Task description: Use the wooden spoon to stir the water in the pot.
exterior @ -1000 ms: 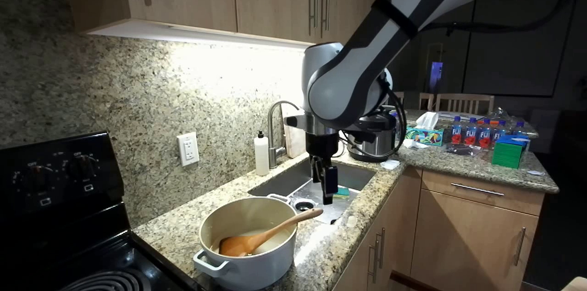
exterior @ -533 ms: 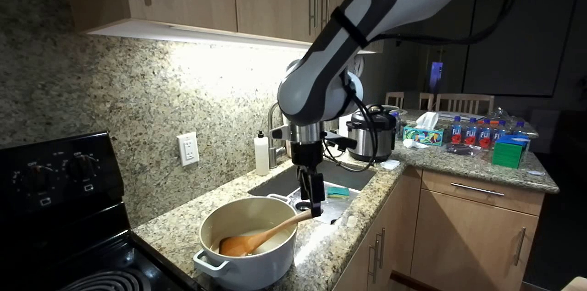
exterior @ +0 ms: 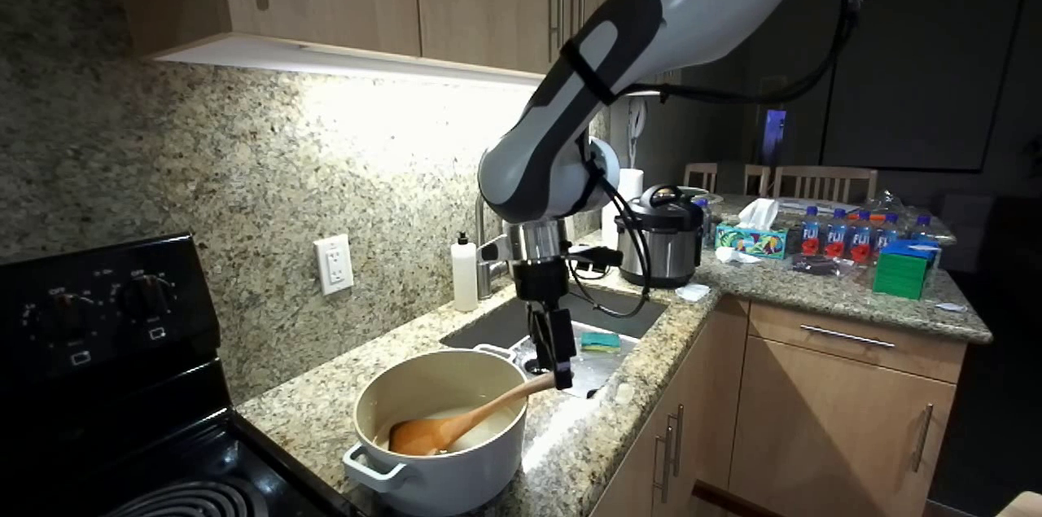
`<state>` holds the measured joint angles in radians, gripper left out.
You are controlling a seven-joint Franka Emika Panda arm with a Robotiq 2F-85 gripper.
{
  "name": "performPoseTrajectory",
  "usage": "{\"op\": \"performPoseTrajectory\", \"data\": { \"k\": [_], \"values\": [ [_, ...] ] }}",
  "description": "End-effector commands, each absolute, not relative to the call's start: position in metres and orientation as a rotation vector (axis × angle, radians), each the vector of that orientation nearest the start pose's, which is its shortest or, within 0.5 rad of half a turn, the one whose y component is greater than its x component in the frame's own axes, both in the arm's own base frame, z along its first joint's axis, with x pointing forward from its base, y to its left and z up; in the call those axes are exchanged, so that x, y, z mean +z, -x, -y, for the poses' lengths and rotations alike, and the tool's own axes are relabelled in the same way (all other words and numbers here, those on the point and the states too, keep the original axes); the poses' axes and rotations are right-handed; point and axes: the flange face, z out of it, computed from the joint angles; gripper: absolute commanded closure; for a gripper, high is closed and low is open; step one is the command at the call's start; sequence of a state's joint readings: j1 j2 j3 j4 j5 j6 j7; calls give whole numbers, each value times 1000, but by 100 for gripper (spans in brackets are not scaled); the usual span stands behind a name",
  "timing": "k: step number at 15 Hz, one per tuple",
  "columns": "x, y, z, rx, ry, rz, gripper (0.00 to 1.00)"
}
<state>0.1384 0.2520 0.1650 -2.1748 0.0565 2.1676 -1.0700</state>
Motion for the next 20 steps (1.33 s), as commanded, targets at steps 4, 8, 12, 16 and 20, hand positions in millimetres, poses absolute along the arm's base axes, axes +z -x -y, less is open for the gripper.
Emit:
{"op": "performPoseTrajectory", "data": {
  "k": [4,8,12,16,20],
  "values": [
    [253,-512,-154,410,2197,1812,0],
    [244,-512,-158,473,2142,1840,0],
    [232,-519,-163,530,2089,1839,0],
    [228,-528,-167,553,2089,1843,0],
    [229,-532,-170,593,2154,1824,26]
  ]
}}
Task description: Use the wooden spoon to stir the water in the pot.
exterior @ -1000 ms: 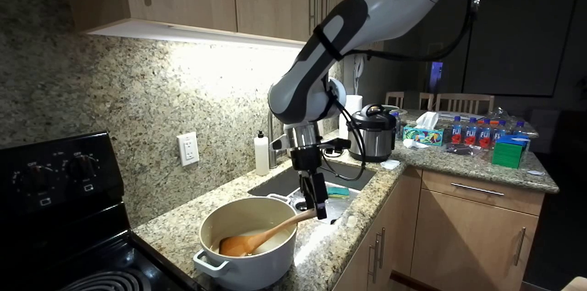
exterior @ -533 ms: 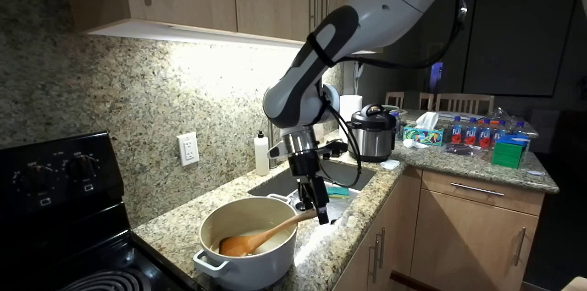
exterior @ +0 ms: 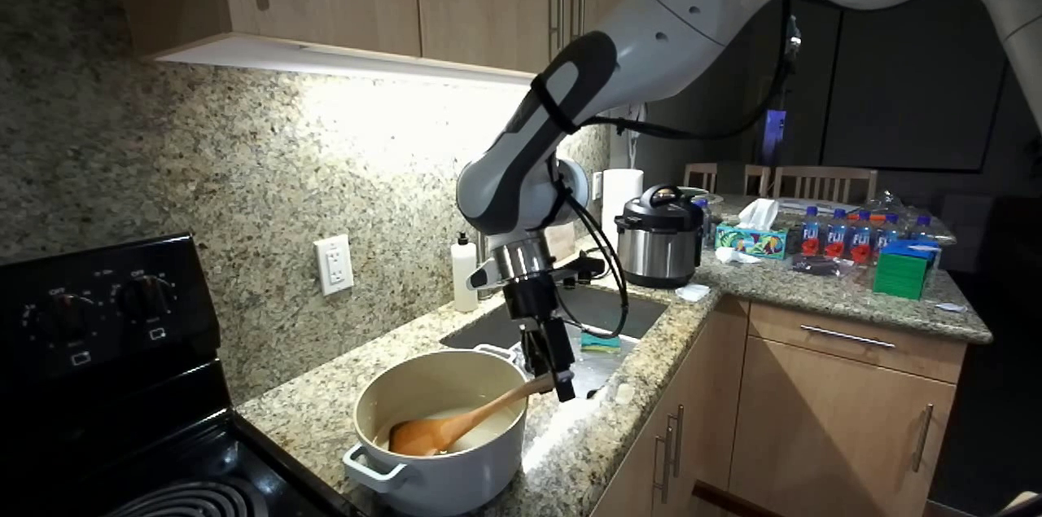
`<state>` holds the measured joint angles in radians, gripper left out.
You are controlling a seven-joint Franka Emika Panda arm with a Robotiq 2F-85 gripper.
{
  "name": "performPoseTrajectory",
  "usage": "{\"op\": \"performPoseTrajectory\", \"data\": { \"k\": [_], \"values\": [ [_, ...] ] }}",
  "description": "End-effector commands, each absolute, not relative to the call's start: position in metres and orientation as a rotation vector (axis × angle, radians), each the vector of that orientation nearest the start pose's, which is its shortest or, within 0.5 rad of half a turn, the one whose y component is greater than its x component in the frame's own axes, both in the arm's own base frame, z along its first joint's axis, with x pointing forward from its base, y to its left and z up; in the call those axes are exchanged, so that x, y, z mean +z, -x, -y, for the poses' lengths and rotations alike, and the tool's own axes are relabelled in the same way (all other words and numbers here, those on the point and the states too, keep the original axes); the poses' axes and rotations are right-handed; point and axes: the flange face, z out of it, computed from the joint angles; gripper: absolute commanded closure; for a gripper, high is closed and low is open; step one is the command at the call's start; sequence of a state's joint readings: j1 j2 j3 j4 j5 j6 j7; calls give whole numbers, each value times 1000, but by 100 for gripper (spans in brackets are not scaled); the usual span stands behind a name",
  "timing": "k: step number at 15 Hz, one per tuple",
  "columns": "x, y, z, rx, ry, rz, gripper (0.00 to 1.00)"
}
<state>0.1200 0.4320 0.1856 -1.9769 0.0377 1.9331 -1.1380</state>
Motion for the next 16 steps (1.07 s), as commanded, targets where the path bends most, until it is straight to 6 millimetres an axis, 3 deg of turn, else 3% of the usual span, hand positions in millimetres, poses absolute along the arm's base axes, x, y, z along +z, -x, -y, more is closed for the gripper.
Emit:
{"op": "performPoseTrajectory", "data": {
  "k": [1,10,12,15,16],
  "values": [
    [231,-533,-170,597,2168,1830,33],
    [239,-539,-177,668,2236,1852,92],
    [242,-539,-177,685,2241,1859,92],
    [248,-537,-178,693,2268,1873,100],
    [249,-537,-179,696,2274,1875,97]
  ]
}}
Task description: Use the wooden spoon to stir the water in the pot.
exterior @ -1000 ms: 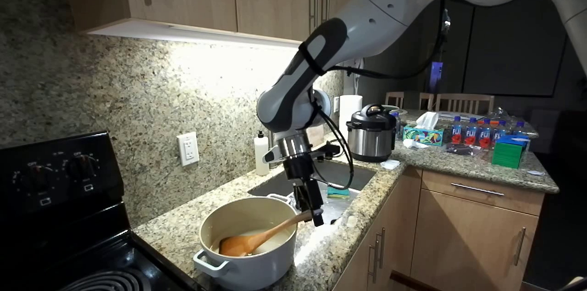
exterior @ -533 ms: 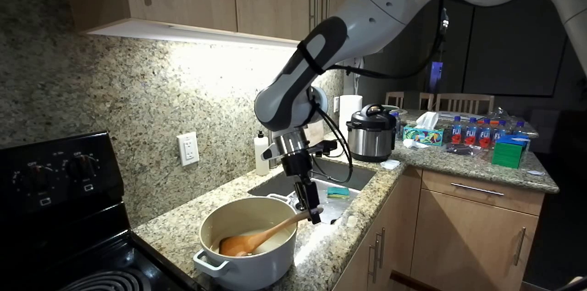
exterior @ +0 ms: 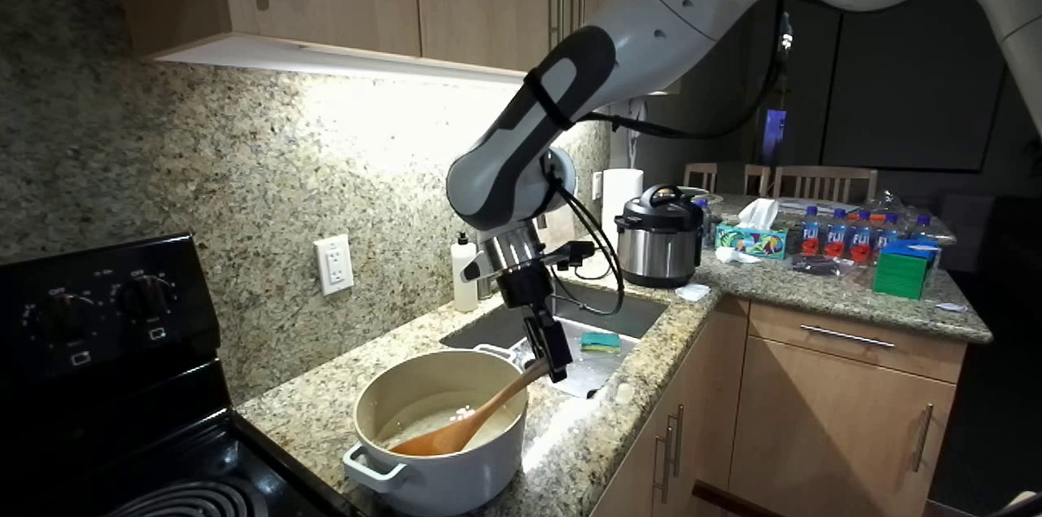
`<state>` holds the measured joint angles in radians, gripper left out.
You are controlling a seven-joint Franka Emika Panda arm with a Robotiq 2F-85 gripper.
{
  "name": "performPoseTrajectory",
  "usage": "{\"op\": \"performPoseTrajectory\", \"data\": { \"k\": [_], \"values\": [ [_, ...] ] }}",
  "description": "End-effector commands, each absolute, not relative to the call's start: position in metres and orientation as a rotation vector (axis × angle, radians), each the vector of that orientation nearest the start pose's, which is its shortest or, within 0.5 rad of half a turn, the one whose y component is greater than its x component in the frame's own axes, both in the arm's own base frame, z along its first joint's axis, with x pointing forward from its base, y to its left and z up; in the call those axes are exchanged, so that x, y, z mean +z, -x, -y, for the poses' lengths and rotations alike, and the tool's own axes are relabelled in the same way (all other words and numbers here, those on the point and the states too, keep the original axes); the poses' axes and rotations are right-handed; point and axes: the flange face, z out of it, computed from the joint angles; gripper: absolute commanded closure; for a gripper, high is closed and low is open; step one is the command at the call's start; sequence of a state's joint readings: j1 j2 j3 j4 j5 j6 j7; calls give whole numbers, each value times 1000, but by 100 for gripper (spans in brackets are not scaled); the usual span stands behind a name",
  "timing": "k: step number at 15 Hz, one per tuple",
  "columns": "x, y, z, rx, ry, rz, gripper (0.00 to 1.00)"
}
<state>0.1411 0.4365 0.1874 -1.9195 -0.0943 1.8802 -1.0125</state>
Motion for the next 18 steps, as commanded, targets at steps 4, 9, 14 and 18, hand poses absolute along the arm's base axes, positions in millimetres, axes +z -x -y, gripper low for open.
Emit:
{"op": "performPoseTrajectory", "data": {
  "k": [4,9,14,18],
  "values": [
    [250,-533,-186,716,2302,1906,96],
    [261,-532,-187,704,2385,1901,96],
    [282,-537,-194,698,2456,1917,96],
    [291,-543,-211,829,2557,1924,96]
  ]
}}
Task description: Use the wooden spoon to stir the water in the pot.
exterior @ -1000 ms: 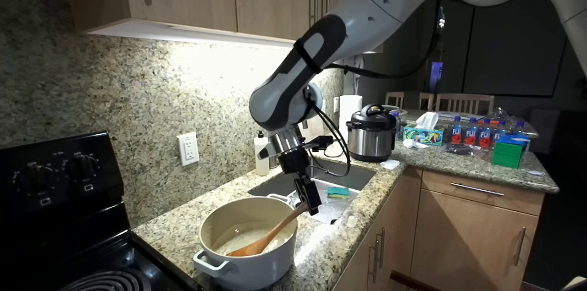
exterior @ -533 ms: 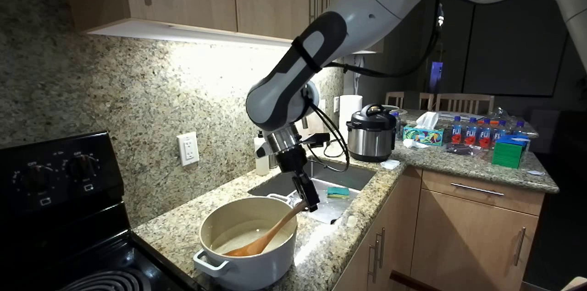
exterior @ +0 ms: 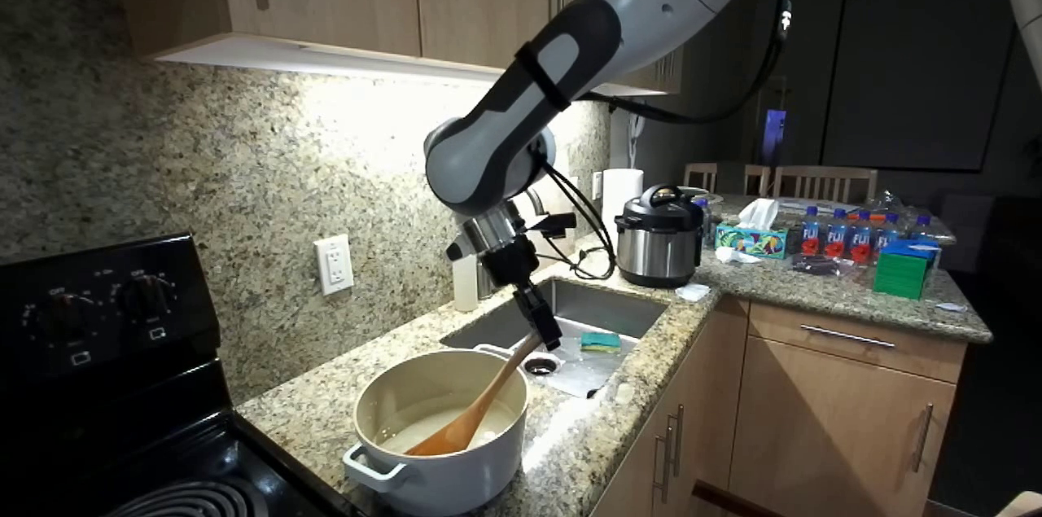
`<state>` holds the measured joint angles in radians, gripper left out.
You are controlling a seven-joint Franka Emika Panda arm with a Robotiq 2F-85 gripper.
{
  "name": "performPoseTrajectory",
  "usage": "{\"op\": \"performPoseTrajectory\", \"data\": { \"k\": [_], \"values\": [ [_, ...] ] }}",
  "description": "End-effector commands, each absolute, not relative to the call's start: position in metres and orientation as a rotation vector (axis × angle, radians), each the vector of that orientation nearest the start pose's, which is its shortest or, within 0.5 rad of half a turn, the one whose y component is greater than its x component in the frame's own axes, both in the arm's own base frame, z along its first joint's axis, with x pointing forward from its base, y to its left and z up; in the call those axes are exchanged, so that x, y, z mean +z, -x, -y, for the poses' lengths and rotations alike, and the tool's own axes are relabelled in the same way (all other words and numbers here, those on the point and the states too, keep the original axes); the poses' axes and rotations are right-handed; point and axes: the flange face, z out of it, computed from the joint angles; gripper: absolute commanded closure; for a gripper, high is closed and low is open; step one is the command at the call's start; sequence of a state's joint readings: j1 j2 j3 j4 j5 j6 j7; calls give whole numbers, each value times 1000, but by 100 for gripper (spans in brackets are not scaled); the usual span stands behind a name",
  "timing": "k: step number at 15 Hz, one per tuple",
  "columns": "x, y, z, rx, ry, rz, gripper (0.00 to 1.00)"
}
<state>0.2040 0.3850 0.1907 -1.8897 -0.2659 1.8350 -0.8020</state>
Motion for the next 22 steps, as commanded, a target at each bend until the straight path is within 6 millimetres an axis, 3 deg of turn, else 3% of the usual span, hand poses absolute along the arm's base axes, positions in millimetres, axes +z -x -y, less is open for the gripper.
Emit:
{"op": "performPoseTrajectory", "data": {
  "k": [1,6,11,15,18,22],
  "values": [
    [291,-545,-217,876,2572,1924,96],
    [282,-558,-244,1033,2575,1929,96],
    [269,-568,-268,1042,2501,1984,96],
    [266,-553,-284,1029,2387,2137,96],
    [263,-541,-282,985,2341,2203,95],
    [247,-525,-259,891,2307,2197,95]
  ]
}}
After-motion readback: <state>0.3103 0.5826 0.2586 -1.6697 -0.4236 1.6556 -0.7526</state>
